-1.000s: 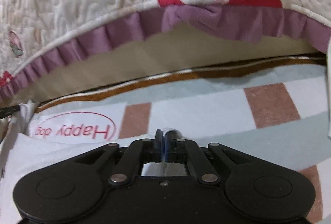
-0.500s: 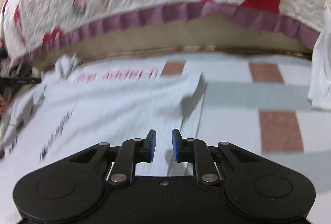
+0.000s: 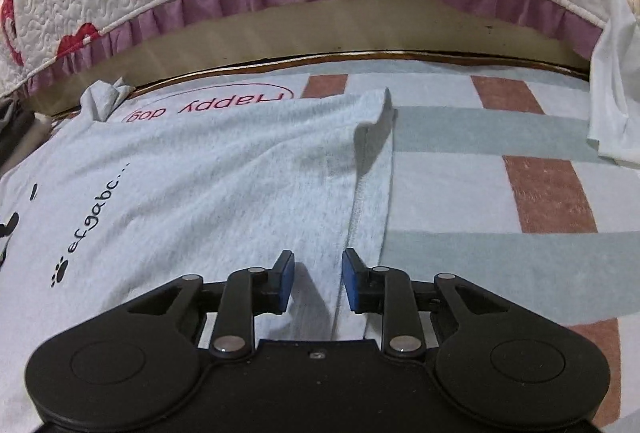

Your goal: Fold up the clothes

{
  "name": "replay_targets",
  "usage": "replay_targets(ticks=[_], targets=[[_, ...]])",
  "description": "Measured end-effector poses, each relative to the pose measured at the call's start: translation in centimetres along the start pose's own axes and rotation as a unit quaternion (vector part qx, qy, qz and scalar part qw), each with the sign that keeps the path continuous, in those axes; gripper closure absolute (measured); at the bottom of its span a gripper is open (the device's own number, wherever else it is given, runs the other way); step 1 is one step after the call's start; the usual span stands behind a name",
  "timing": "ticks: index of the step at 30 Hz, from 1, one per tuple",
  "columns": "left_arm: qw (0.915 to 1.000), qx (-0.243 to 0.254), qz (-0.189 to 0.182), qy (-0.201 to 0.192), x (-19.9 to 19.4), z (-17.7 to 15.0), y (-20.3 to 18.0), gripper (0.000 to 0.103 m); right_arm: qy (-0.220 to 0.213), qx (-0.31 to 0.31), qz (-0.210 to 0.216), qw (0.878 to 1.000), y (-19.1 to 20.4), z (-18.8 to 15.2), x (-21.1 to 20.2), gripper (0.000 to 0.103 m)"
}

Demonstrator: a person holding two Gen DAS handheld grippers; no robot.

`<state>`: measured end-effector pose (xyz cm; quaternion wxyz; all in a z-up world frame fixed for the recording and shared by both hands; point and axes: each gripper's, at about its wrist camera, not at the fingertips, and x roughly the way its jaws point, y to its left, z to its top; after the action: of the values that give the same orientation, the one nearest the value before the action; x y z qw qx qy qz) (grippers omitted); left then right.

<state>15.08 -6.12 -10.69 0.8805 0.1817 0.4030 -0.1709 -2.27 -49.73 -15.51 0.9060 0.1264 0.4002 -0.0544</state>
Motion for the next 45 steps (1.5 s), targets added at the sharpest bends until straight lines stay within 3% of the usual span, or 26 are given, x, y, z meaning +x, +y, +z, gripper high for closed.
replay_targets(ticks=[2,7,12,16,18,20,22,24,27,29,33,37,40,41,42,43,45], targets=[[0.9999,-0.001,0.01,-0.002,-0.7,-0.5,0.4,0.058,-0.009,-0.014,-0.017,1.0,0.5,-0.1,-0.4,0.1],[0.9995,-0.03,0.009,0.002,-2.0,-2.0,2.3,0.057,-0.053,0.026,-0.068,0.996,1.3,-0.7,-3.7,0.101],[0.9981,-0.055,0.003,0.026,-1.6,-4.5,3.3,0.056,-0.024,0.005,-0.111,0.994,2.0,-1.1,-3.1,0.101],[0.9979,-0.054,0.001,0.034,-1.8,-5.7,3.4,0.056,-0.034,0.008,-0.13,0.991,2.6,-0.7,-3.9,0.102],[0.9981,-0.05,0.001,0.035,-1.9,-6.1,3.3,0.055,-0.006,-0.009,-0.14,0.99,2.6,-1.0,-2.9,0.102],[0.9983,-0.044,0.001,0.039,-1.9,-6.4,3.1,0.055,0.01,-0.002,-0.154,0.988,1.9,-1.9,-2.4,0.103],[0.9985,-0.04,-0.007,0.037,-2.2,-6.6,2.8,0.055,0.0,0.037,-0.162,0.986,0.3,-2.7,-3.5,0.103],[0.9985,-0.037,-0.019,0.034,-2.6,-6.8,2.5,0.055,-0.002,0.07,-0.143,0.987,-0.4,-3.2,-5.7,0.1],[0.9984,-0.036,-0.03,0.032,-3.0,-7.1,2.2,0.053,-0.019,0.124,-0.043,0.991,-0.6,-5.0,-9.6,0.095],[0.9983,-0.035,-0.03,0.036,-3.0,-7.3,1.9,0.053,-0.006,0.141,-0.012,0.99,0.0,-6.6,-10.7,0.091],[0.9983,-0.034,-0.026,0.039,-3.2,-7.2,1.6,0.053,0.025,0.116,-0.013,0.993,2.1,-9.1,-10.3,0.089],[0.9976,-0.046,-0.029,0.042,-3.6,-7.5,1.9,0.053,0.025,0.089,-0.031,0.995,3.3,-9.0,-9.0,0.076],[0.9971,-0.055,-0.027,0.047,-3.8,-7.9,2.1,0.052,0.03,0.036,-0.057,0.997,4.6,-8.8,-8.4,0.075],[0.997,-0.056,-0.026,0.047,-3.8,-8.1,2.2,0.052,0.032,0.015,-0.066,0.997,5.1,-8.7,-8.3,0.075],[0.9969,-0.057,-0.024,0.049,-3.9,-8.2,2.2,0.052,0.031,-0.004,-0.077,0.997,5.6,-8.7,-8.3,0.084],[0.9969,-0.057,-0.023,0.05,-3.9,-8.2,2.3,0.052,0.02,-0.014,-0.092,0.995,5.9,-8.7,-8.8,0.102],[0.9971,-0.053,-0.014,0.053,-4.3,-8.3,2.3,0.052,-0.002,-0.027,-0.121,0.992,6.3,-8.6,-9.9,0.102]])
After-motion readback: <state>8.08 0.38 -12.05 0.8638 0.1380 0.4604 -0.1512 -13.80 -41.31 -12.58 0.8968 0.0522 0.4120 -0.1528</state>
